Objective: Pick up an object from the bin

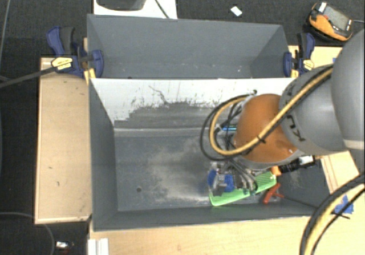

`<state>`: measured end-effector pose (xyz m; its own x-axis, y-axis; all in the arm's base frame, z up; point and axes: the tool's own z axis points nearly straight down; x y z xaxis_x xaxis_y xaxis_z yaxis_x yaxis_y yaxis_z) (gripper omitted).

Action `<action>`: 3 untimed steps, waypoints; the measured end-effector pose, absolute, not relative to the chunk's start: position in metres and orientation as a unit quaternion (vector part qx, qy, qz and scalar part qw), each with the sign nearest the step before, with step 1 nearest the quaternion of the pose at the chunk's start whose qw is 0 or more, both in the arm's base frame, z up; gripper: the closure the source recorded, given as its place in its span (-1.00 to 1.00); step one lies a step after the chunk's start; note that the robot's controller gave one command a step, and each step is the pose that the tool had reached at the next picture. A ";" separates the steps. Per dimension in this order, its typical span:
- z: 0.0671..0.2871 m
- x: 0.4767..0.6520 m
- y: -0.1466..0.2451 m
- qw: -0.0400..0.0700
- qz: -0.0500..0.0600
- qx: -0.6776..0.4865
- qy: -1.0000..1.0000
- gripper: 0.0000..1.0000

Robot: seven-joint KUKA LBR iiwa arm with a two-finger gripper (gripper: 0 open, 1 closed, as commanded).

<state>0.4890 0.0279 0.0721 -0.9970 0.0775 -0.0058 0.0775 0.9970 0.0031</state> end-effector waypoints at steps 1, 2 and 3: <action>0.109 0.487 0.028 0.000 0.001 0.038 0.999 1.00; 0.133 0.490 0.028 0.005 0.002 0.037 0.999 1.00; 0.144 0.489 0.028 0.004 0.002 0.036 0.999 1.00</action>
Offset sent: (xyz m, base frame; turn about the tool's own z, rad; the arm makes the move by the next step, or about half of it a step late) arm -0.0026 -0.0001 0.0458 -0.0008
